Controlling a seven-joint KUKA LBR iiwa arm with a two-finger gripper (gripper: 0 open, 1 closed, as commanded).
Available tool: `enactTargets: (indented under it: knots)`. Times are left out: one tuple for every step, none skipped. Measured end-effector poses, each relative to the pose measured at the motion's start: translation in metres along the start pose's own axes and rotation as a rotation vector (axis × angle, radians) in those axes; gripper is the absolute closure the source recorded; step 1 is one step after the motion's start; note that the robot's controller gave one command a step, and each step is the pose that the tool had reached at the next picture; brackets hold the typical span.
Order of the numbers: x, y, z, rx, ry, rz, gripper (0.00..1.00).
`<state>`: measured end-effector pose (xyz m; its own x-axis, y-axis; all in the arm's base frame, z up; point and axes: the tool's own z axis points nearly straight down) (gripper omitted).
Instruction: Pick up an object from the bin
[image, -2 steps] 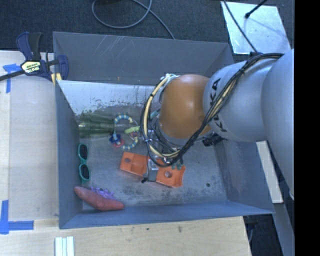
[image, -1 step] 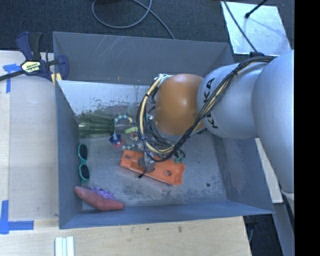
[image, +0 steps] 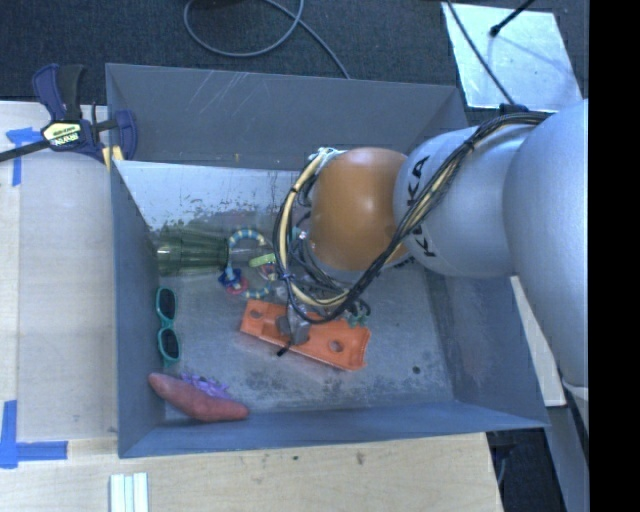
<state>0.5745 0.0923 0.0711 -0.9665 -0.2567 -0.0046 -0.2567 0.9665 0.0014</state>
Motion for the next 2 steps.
enactTargets:
  knots:
    - [0.002, -0.001, -0.011, 0.0, 0.004, -0.063, 1.0]
    - [-0.001, -0.001, -0.062, 0.0, 0.003, -0.349, 1.0]
